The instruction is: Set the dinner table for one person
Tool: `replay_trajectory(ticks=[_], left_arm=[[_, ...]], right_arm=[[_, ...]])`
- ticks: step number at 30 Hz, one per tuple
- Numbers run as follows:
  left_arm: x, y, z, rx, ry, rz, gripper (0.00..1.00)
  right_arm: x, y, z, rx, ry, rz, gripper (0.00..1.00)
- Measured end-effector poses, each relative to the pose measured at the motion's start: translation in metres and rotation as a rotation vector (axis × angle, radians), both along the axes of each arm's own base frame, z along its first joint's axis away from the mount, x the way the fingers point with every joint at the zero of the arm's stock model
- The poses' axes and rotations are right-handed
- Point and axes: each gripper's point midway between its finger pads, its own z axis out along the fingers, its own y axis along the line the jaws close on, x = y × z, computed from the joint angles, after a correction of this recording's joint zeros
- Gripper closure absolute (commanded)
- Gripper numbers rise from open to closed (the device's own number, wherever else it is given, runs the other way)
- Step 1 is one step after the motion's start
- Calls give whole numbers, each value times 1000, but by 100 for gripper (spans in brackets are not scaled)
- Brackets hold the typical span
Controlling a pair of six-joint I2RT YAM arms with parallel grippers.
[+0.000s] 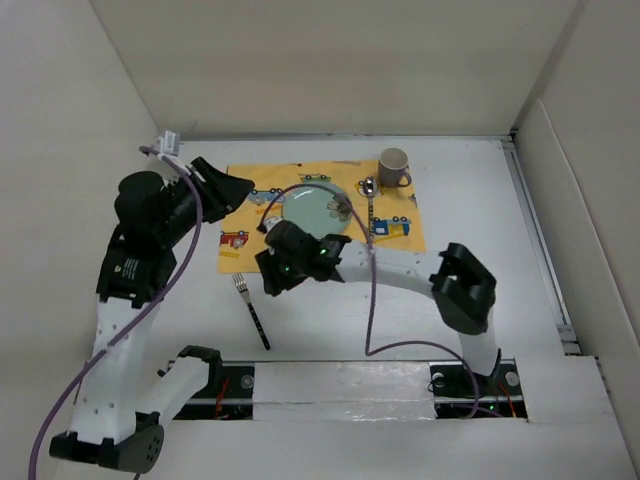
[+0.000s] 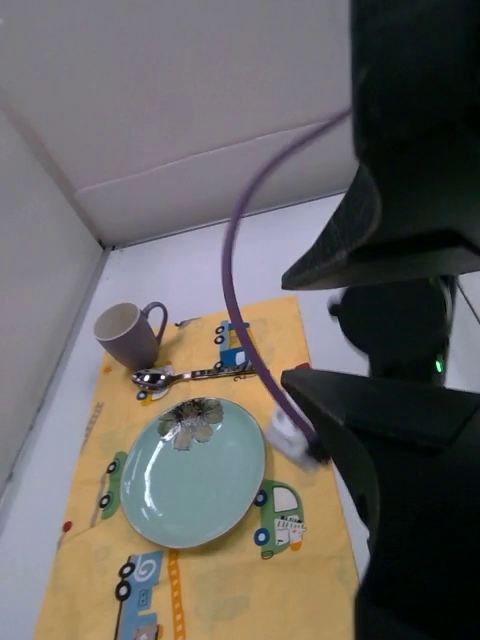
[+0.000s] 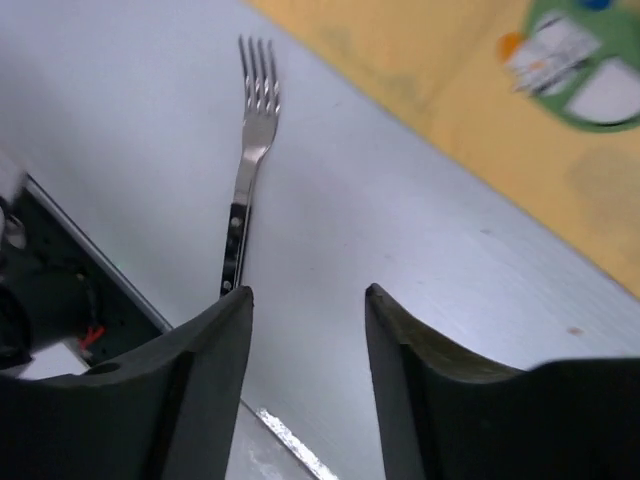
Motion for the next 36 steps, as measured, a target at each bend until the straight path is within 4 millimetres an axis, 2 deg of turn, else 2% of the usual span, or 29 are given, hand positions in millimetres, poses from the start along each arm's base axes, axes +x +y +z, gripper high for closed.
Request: replay_trajectory(ticks=[2, 4, 7, 10, 12, 16, 17, 19, 20, 21, 22, 28, 30, 32, 34, 36], left_arm=[[-16, 8, 21, -18, -38, 34, 56], [-30, 14, 38, -31, -66, 59, 55], [-51, 20, 63, -35, -89, 75, 55], [-69, 25, 88, -32, -130, 74, 54], [-76, 26, 94, -24, -139, 72, 54], [-80, 26, 83, -1, -101, 63, 54], [-79, 26, 77, 4, -82, 60, 54], [-78, 25, 64, 13, -46, 53, 54], [-78, 24, 57, 19, -19, 49, 54], [-77, 24, 52, 21, -6, 48, 54], [-76, 23, 47, 25, 8, 46, 54], [-76, 28, 33, 54, 33, 64, 54], [-75, 34, 32, 74, 30, 96, 54], [-72, 39, 31, 91, 25, 127, 53], [-70, 43, 30, 100, 29, 154, 53], [-68, 47, 29, 106, 36, 173, 52]], right_arm=[[-15, 18, -25, -58, -5, 37, 41], [-31, 39, -49, -100, -1, 78, 41], [-38, 60, -69, -151, -22, 94, 42], [-41, 68, -85, -191, -45, 92, 45], [-42, 67, -94, -220, -52, 85, 46], [-42, 66, -96, -242, -80, 74, 53], [-42, 66, -96, -247, -85, 69, 60], [-43, 67, -97, -258, -95, 63, 67], [-44, 69, -98, -259, -101, 60, 82], [-44, 71, -98, -260, -107, 59, 82], [-45, 73, -98, -261, -109, 60, 100], [-40, 74, -92, -289, -110, 42, 100], [-27, 72, -84, -277, -110, 19, 100], [-3, 68, -72, -248, -107, -27, 100], [33, 63, -54, -198, -102, -94, 100], [80, 58, -28, -127, -110, -175, 100]])
